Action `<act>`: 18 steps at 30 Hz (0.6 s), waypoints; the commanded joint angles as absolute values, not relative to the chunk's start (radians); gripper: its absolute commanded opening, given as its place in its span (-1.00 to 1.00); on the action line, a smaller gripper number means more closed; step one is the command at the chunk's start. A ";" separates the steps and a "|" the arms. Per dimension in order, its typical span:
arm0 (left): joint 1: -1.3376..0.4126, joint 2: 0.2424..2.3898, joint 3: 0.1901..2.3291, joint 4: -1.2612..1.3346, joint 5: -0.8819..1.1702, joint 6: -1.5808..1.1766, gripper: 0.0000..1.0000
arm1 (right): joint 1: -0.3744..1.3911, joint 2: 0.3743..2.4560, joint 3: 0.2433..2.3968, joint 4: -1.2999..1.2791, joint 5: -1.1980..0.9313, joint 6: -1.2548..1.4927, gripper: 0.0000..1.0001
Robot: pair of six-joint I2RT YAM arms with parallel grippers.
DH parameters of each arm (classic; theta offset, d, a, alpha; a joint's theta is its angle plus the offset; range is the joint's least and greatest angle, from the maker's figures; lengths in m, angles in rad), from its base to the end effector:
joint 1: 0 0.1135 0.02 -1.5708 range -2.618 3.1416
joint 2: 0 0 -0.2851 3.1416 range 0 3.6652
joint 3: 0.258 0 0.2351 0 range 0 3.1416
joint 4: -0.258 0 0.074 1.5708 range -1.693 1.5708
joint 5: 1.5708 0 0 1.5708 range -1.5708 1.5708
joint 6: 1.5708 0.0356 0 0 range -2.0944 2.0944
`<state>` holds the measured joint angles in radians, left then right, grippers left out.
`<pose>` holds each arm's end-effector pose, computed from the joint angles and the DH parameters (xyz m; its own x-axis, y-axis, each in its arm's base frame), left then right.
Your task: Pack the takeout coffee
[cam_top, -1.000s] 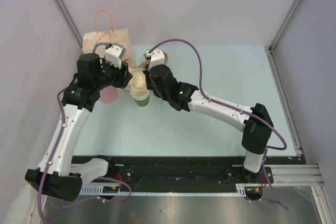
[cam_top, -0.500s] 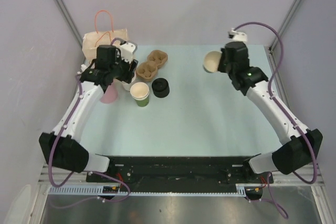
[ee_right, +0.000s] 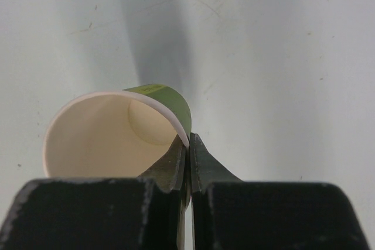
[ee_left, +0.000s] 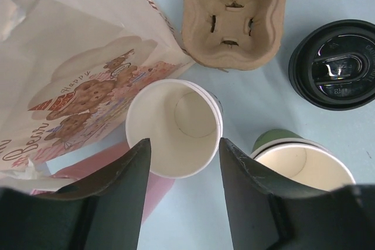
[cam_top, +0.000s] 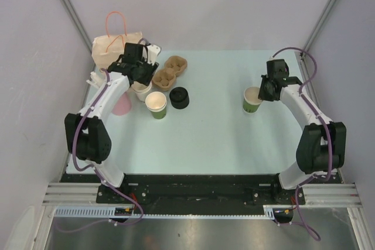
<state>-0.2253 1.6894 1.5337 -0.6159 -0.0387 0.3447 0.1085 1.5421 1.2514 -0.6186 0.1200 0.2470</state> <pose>0.3572 -0.0805 0.3442 -0.5734 0.4778 -0.6655 0.4143 0.8699 0.2676 0.3126 0.0298 0.3045 -0.7690 0.1604 -0.6188 0.1584 0.9856 0.0586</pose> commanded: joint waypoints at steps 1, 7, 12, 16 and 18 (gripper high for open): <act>-0.232 1.704 1.586 -0.607 -0.032 0.408 0.12 | 0.106 1.623 1.241 -0.581 0.072 0.236 -1.00; -0.230 1.732 1.592 -0.606 -0.026 0.419 0.12 | 0.146 1.657 1.213 -0.549 0.103 0.241 -1.00; -0.227 1.759 1.608 -0.606 -0.028 0.428 0.13 | 0.153 1.666 1.207 -0.548 0.100 0.248 -0.71; -0.219 1.782 1.614 -0.604 -0.028 0.434 0.11 | 0.163 1.638 1.209 -0.545 0.118 0.247 -0.30; -0.216 1.789 1.618 -0.604 -0.032 0.439 0.09 | 0.169 1.617 1.209 -0.546 0.123 0.247 -0.01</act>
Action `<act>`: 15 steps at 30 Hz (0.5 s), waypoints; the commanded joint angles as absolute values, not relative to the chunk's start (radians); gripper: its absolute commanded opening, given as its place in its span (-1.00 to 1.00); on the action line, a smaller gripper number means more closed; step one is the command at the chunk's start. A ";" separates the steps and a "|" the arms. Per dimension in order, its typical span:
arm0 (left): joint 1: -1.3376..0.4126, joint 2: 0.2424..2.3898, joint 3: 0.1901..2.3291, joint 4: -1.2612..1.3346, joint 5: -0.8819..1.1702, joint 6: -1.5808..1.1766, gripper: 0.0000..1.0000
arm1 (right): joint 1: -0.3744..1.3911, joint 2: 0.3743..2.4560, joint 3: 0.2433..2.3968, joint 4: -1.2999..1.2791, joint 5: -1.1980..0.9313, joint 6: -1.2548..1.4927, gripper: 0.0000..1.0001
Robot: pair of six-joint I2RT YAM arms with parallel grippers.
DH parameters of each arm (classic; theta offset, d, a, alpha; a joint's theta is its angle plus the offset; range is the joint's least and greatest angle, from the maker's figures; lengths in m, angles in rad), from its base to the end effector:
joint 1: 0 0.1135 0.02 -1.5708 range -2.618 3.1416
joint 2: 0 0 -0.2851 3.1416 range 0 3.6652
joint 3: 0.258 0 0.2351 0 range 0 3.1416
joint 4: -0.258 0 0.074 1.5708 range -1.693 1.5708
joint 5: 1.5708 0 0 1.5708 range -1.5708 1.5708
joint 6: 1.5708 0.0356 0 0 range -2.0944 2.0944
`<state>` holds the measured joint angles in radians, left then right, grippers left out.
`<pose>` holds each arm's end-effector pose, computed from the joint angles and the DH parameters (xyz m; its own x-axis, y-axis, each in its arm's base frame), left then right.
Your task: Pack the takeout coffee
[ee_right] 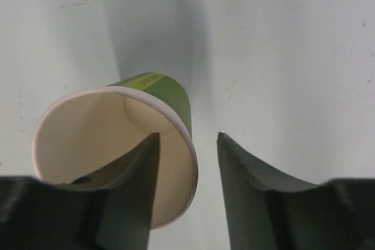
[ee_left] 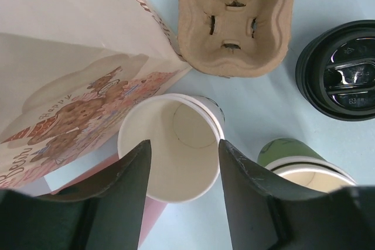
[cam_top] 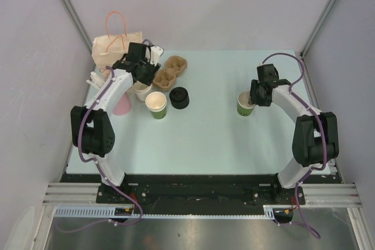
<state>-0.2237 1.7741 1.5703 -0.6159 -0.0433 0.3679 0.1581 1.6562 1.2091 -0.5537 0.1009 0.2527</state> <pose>0.3778 -0.0844 0.3254 -0.5957 0.5040 -0.6254 0.4363 0.8568 0.2750 0.3307 0.0491 0.2612 -0.8307 0.1195 -0.5437 0.1082 0.9927 0.0528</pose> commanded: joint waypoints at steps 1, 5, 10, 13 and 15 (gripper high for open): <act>-0.216 1.792 1.620 -0.603 -0.034 0.440 0.06 | 0.170 1.597 1.209 -0.546 0.120 0.244 0.09; -0.215 1.805 1.614 -0.606 -0.009 0.434 -0.05 | 0.173 1.543 1.209 -0.551 0.094 0.235 0.31; -0.213 1.801 1.580 -0.606 0.064 0.413 -0.10 | 0.173 1.479 1.209 -0.580 0.103 0.233 0.35; -0.215 1.792 1.566 -0.606 0.087 0.406 -0.10 | 0.173 1.444 1.209 -0.591 0.112 0.230 0.36; -0.213 1.792 1.565 -0.604 0.094 0.402 -0.11 | 0.175 1.425 1.209 -0.594 0.118 0.227 0.35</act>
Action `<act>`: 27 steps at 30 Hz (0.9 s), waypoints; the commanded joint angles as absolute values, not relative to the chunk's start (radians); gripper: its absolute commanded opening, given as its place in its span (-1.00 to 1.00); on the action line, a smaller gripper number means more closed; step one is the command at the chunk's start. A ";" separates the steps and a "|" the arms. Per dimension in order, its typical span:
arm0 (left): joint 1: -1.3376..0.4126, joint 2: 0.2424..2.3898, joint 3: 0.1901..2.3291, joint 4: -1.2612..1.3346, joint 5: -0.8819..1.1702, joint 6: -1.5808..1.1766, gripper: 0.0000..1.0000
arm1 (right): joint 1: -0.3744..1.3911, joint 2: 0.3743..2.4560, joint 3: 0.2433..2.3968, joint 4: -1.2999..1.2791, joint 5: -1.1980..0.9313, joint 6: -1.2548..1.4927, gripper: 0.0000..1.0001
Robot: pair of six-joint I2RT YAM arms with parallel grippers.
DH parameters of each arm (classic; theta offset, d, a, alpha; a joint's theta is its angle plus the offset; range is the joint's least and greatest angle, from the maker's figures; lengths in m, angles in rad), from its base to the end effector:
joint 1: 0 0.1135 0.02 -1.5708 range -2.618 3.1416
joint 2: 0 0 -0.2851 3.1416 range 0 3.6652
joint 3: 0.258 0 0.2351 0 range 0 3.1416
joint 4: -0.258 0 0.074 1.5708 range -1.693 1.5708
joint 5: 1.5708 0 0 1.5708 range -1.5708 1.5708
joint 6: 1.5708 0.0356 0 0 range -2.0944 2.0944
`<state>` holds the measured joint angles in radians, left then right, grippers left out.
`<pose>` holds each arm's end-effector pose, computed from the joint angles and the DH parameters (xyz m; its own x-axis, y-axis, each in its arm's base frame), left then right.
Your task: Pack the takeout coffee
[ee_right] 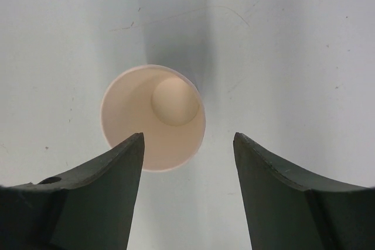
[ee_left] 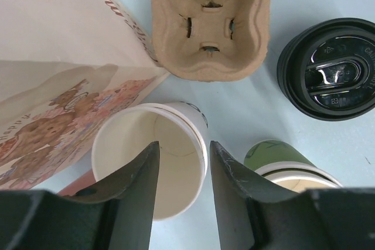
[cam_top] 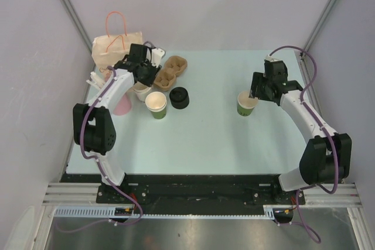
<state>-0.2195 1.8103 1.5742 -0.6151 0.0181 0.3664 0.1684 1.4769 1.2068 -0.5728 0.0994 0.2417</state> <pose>0.3853 -0.0866 0.3132 -0.6031 0.5016 -0.6202 0.4771 0.8500 0.2234 0.2975 0.0470 0.3128 -0.7390 0.1160 -0.6637 0.0774 0.9932 0.0873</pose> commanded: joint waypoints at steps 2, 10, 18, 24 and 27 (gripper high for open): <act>-0.213 1.801 1.569 -0.604 0.080 0.402 -0.10 | 0.172 1.411 1.209 -0.601 0.123 0.227 0.36; -0.213 1.839 1.566 -0.604 0.040 0.405 -0.51 | 0.173 1.371 1.209 -0.638 0.133 0.222 0.36; -0.213 1.813 1.551 -0.606 0.028 0.403 -0.99 | 0.175 1.325 1.209 -0.641 0.138 0.227 0.36; -0.219 1.747 1.520 -0.603 0.008 0.445 -0.99 | 0.228 1.301 1.209 -0.614 0.150 0.256 0.35; -0.224 1.721 1.506 -0.592 -0.029 0.477 -0.99 | 0.305 1.292 1.209 -0.559 0.156 0.278 0.35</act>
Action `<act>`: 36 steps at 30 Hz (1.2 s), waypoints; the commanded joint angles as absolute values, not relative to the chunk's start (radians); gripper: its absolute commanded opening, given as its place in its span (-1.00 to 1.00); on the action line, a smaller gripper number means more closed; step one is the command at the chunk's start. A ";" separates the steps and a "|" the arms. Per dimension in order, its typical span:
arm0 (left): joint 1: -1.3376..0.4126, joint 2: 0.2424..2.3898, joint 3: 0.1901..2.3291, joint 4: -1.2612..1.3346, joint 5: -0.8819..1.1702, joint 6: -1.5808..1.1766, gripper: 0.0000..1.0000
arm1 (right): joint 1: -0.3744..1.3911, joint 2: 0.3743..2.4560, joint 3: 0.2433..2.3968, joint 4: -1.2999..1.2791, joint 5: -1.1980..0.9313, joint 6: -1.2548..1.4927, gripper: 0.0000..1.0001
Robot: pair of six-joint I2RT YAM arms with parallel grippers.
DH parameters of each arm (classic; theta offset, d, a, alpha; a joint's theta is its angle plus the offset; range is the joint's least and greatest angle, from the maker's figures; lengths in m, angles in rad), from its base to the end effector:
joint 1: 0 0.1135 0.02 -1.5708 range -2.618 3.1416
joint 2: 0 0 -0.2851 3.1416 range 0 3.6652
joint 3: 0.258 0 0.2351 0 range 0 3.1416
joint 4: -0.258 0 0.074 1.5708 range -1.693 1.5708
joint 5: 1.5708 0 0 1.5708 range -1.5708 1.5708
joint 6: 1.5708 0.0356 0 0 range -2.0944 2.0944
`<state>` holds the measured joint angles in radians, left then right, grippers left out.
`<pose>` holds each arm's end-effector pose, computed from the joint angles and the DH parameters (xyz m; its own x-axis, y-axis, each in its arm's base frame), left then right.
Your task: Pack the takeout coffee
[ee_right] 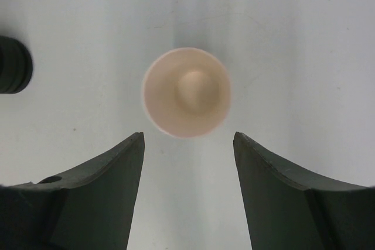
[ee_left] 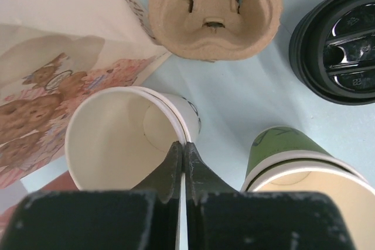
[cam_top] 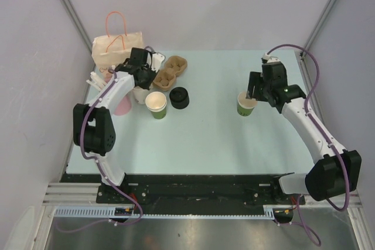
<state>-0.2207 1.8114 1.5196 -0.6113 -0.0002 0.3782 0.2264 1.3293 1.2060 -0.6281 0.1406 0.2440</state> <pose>0.3813 -0.0855 0.2964 -0.6313 0.5201 -0.5754 0.4863 0.8433 0.2288 0.2590 0.0545 0.3473 -0.6751 0.0900 -0.7322 0.0419 0.9956 0.0837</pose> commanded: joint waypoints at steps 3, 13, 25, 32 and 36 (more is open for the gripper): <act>-0.229 1.689 1.499 -0.588 -0.037 0.500 -0.99 | 0.373 1.290 1.209 -0.494 0.161 0.304 0.35; -0.227 1.640 1.471 -0.589 0.029 0.468 -0.99 | 0.495 1.334 1.209 -0.336 0.121 0.403 0.33; -0.226 1.658 1.466 -0.561 0.061 0.402 -0.99 | 0.635 1.834 1.316 0.520 -0.144 0.949 0.15; -0.227 1.672 1.460 -0.558 0.112 0.396 -0.99 | 0.653 2.156 1.652 0.481 -0.293 0.977 0.04; -0.227 1.697 1.477 -0.555 0.117 0.393 -0.99 | 0.661 2.259 1.773 0.402 -0.295 0.966 -0.05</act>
